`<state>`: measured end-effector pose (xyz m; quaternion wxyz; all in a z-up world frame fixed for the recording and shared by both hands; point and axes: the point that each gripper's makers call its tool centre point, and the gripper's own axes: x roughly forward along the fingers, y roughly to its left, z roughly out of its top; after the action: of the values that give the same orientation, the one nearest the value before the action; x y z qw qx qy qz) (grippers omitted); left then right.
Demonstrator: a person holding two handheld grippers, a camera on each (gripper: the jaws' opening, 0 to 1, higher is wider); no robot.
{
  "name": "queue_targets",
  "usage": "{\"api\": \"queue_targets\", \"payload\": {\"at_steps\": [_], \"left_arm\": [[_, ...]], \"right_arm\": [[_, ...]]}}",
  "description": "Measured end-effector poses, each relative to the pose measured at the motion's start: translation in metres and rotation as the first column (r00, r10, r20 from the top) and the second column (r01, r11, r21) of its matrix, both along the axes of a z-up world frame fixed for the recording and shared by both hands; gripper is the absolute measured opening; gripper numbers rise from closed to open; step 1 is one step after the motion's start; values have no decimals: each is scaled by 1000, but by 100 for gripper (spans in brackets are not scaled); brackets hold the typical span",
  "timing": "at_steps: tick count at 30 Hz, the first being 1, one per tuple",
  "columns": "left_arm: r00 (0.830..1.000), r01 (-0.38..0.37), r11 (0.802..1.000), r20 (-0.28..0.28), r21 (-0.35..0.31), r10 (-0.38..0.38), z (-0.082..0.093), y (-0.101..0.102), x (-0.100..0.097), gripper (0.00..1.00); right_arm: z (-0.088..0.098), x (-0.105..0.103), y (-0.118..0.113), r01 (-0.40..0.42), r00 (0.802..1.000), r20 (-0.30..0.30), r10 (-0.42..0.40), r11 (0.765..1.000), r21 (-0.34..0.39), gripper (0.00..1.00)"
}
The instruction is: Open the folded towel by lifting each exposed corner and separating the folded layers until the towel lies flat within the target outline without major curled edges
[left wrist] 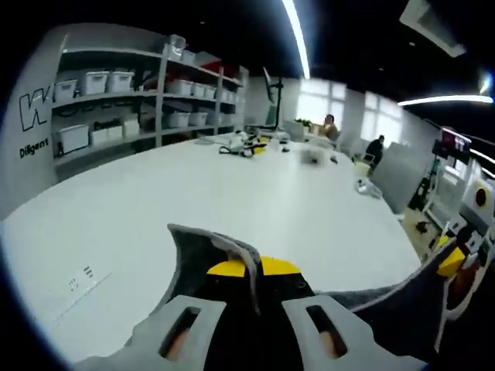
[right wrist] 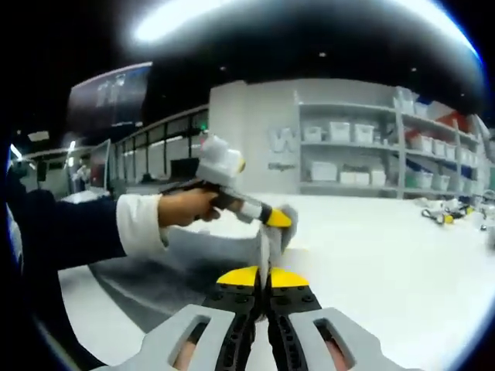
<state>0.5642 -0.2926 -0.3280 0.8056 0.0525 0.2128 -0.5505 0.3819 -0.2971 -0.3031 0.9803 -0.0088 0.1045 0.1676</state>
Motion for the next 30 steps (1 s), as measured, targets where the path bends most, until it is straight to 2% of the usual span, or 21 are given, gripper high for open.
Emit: {"api": "queue_targets", "payload": {"at_steps": [3,6,9,11,16,19,25,30], "left_arm": [[1000,8,1000,1,7,-8,-8,-4,-2,3],[1000,10,1000,-16,8,-10,-18,-11,-1,3],[999,15,1000,-46,18,-15,-27,-18,-2,4],[999,26,999,-47,28,-24,-33,-24,-5,4],[999,44,997,-34,60,-42,-44,-34,-10,4],[998,40,996,-49,76,-36,-52,-43,-13,4],[998,60,994,-27,94,-58,-60,-59,-15,5],[997,74,996,-27,53,-72,-63,-62,-16,11]], "right_arm": [[-10,-1,-7,9,999,-34,-9,1000,2,0],[-16,0,-12,13,997,-79,-11,999,33,0],[-27,-5,-12,-7,991,-134,10,1000,22,0],[-35,-5,-15,-18,984,-176,19,1000,5,0],[-43,-11,-17,-36,977,-212,34,999,-8,0],[-49,-17,-19,-54,971,-236,36,996,-69,0],[-58,-21,-23,-64,963,-266,36,993,-99,0],[-72,-27,-31,-77,945,-325,37,991,-113,0]]}}
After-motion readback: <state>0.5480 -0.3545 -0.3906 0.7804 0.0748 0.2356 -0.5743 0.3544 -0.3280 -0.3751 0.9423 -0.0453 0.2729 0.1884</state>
